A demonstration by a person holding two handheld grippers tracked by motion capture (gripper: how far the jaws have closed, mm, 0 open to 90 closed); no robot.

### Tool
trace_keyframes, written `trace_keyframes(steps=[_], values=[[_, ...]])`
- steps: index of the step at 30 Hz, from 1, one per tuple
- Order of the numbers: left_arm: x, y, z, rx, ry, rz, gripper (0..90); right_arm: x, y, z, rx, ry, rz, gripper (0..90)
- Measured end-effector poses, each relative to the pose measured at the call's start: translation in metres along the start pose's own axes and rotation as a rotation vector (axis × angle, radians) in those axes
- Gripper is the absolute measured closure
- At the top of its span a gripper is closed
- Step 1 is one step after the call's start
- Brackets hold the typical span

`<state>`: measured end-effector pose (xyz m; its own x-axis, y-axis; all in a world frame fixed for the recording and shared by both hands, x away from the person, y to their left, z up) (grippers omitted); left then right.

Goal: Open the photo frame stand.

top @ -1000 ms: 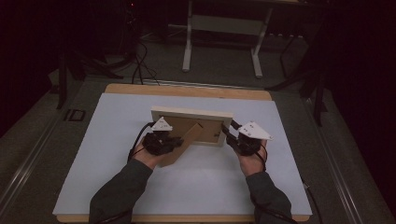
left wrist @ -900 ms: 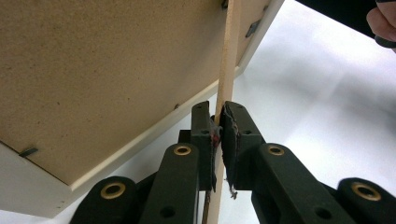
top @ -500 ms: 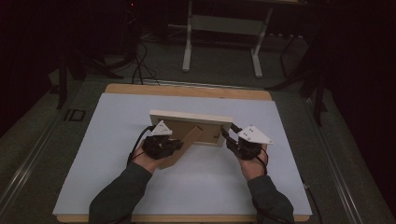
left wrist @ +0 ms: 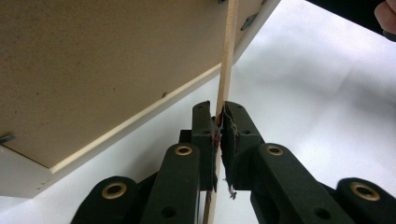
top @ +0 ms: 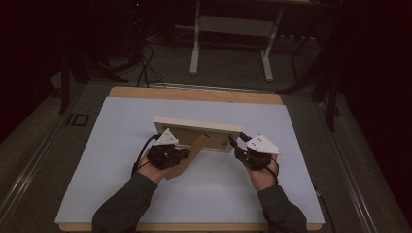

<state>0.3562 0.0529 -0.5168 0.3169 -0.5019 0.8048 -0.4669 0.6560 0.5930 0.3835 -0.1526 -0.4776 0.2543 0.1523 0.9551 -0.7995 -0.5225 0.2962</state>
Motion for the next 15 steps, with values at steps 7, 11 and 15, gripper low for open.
trace_keyframes(steps=[7, 11, 15], values=[[-0.0022, -0.0005, 0.0031, -0.002, -0.002, 0.002, 85.2, -0.0028, 0.0023, -0.0017, 0.001, 0.006, 0.004, 62.1], [-0.0043, -0.0011, 0.0043, -0.009, 0.005, 0.005, 85.1, -0.0052, 0.0039, -0.0031, 0.004, 0.010, 0.005, 62.1], [-0.0056, -0.0013, 0.0056, -0.013, 0.009, 0.009, 85.0, -0.0077, 0.0049, -0.0039, 0.005, 0.012, 0.004, 62.1]])
Point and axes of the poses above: each handheld gripper's, and its own axes: y roughly backward along the jaws, x roughly out of its top, z roughly to its right, the point moved 8 cm from there along -y, roughly forward along the jaws, and after that the axes turned 12 degrees about -y, right-handed, at the moved point
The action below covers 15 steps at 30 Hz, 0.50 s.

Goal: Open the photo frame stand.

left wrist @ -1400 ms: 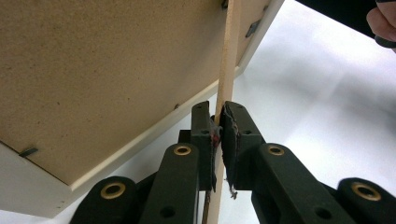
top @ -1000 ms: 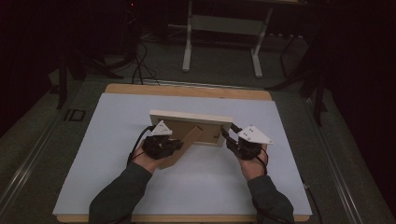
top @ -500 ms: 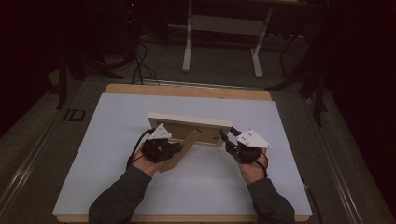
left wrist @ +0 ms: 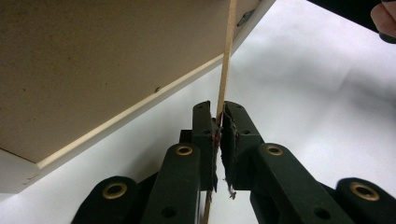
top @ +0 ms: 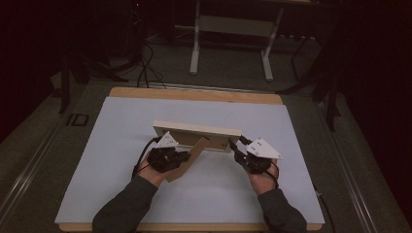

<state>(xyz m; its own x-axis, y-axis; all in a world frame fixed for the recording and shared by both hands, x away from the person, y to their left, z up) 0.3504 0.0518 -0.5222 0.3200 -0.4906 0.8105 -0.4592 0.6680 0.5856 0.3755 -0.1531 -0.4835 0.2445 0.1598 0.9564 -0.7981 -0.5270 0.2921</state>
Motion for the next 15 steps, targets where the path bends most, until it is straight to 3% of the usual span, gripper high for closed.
trace_keyframes(steps=[8, 15], values=[[-0.0018, -0.0006, -0.0005, -0.004, 0.008, 0.005, 84.0, -0.0033, -0.0010, 0.0001, 0.001, -0.002, -0.004, 62.1], [-0.0030, -0.0008, -0.0009, -0.015, 0.027, 0.016, 74.6, -0.0030, -0.0010, 0.0010, 0.017, -0.007, -0.008, 62.0]])
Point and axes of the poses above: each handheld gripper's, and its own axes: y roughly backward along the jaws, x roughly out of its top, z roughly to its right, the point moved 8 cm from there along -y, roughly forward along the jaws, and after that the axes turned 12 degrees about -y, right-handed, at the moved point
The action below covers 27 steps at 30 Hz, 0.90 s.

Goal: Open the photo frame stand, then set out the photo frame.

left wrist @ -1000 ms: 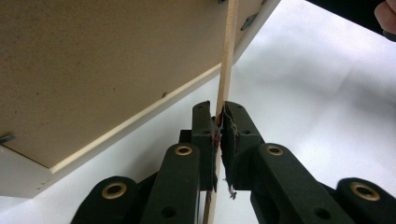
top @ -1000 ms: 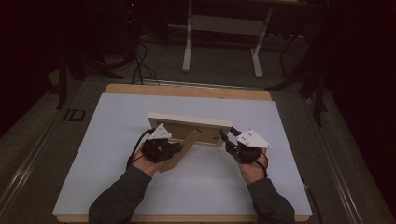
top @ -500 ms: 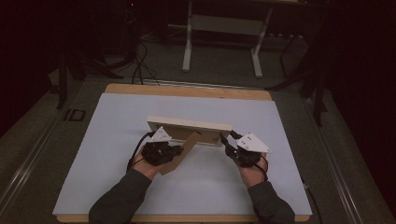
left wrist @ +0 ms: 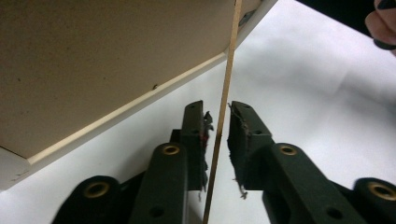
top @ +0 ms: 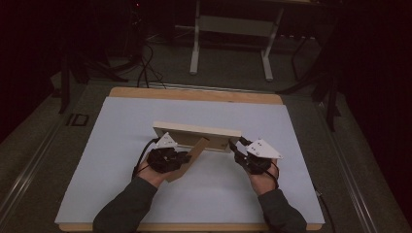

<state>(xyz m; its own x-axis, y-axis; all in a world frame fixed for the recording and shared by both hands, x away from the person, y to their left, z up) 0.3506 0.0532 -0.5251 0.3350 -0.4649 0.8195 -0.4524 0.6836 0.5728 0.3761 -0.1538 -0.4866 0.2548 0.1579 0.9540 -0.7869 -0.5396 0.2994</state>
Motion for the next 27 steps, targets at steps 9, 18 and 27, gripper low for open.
trace_keyframes(steps=[9, 18, 27], values=[[0.004, 0.020, -0.002, 0.031, 0.003, 0.036, 67.9, 0.000, 0.001, 0.000, 0.013, -0.006, -0.004, 61.9], [0.006, 0.037, -0.005, 0.070, 0.006, 0.077, 67.9, 0.000, 0.001, 0.000, 0.018, -0.012, -0.007, 61.7], [0.006, 0.053, -0.018, 0.117, 0.026, 0.124, 68.4, -0.001, 0.004, 0.001, 0.039, -0.032, -0.010, 61.0]])
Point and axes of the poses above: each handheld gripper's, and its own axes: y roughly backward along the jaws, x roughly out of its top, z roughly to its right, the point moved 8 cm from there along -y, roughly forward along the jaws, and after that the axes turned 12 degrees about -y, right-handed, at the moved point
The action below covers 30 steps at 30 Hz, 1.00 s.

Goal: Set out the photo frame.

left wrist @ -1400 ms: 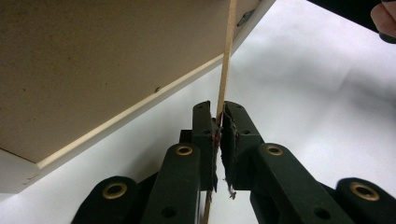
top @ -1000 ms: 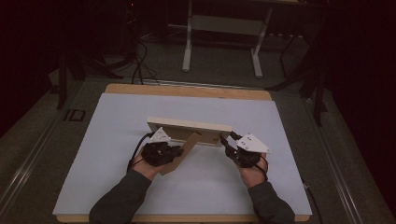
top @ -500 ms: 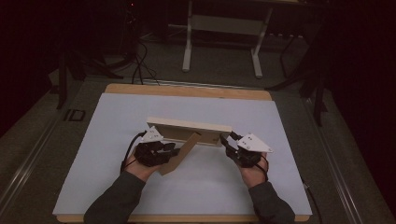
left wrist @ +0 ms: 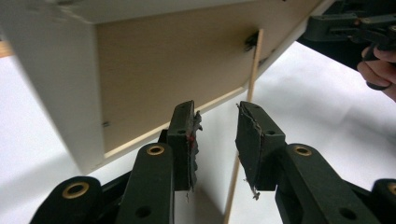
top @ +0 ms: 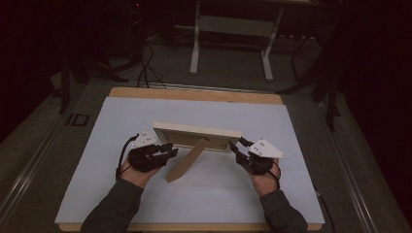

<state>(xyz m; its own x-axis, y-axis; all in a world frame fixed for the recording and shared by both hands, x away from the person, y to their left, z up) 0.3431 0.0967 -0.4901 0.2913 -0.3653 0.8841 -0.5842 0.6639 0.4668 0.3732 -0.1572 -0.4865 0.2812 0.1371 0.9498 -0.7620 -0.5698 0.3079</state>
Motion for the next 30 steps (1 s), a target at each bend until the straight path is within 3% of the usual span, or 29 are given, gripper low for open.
trace_keyframes(steps=[14, 30], values=[[-0.004, 0.019, -0.029, 0.084, 0.080, 0.033, 67.7, -0.003, 0.019, 0.008, 0.053, -0.018, -0.013, 56.3], [-0.010, 0.029, -0.060, 0.174, 0.091, 0.016, 63.1, -0.012, 0.015, 0.012, 0.127, -0.055, -0.073, 47.5]])
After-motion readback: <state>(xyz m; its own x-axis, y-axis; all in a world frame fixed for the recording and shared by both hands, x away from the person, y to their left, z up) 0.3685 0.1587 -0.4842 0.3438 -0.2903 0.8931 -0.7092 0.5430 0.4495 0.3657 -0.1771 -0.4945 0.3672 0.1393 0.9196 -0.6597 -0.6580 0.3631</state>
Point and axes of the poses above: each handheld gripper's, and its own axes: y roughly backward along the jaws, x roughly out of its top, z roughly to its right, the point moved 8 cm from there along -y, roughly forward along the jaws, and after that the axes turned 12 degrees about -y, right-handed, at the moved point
